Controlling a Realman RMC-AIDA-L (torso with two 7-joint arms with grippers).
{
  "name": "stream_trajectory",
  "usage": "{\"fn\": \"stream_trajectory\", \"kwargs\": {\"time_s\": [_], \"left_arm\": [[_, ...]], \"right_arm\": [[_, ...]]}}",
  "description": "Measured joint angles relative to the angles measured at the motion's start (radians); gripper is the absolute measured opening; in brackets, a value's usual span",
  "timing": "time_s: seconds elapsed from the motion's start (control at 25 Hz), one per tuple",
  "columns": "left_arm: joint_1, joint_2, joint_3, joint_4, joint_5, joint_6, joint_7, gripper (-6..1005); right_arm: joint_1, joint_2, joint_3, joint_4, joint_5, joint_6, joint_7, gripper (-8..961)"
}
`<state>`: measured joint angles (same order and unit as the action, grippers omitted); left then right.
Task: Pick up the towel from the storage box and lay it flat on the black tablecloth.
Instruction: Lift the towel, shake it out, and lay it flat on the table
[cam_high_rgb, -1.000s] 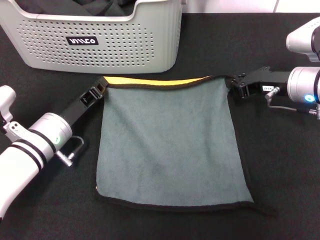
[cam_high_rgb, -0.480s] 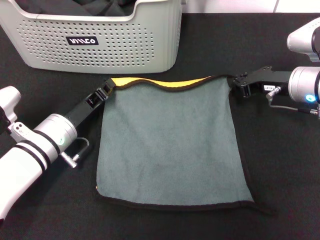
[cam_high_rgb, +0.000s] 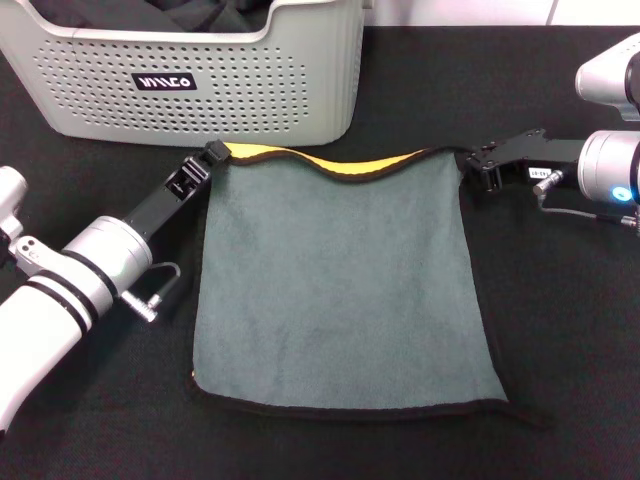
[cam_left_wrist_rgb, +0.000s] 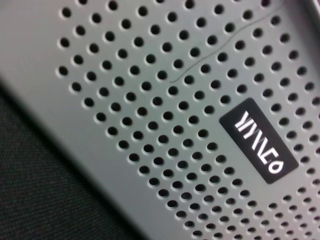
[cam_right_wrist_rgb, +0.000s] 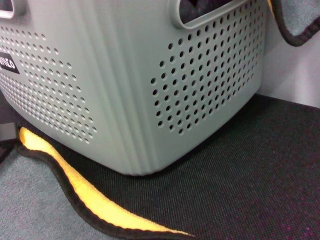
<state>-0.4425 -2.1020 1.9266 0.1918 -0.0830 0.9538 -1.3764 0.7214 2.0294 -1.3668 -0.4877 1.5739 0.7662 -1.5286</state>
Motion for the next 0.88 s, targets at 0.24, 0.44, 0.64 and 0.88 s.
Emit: {"fn": "stream_trajectory", "kwargs": {"time_s": [0.24, 0.44, 0.64, 0.88], "left_arm": [[-0.013, -0.002, -0.004, 0.000, -0.018, -0.002, -0.046, 49], [-0.015, 0.001, -0.005, 0.000, -0.018, -0.002, -0.053, 68], [-0.012, 0.005, -0.005, -0.005, -0.015, 0.021, -0.074, 87], [0.000, 0.006, 0.002, -0.009, -0.009, 0.038, -0.086, 166]], "right_arm": [[0.003, 0.000, 0.000, 0.000, 0.008, -0.006, -0.001, 15], [0.003, -0.003, 0.001, 0.008, 0.023, -0.009, 0.001, 16], [-0.028, -0.004, 0.002, -0.027, 0.025, -0.011, -0.010, 46], [-0.125, -0.005, 0.005, -0.146, 0.096, -0.003, -0.049, 161]]}}
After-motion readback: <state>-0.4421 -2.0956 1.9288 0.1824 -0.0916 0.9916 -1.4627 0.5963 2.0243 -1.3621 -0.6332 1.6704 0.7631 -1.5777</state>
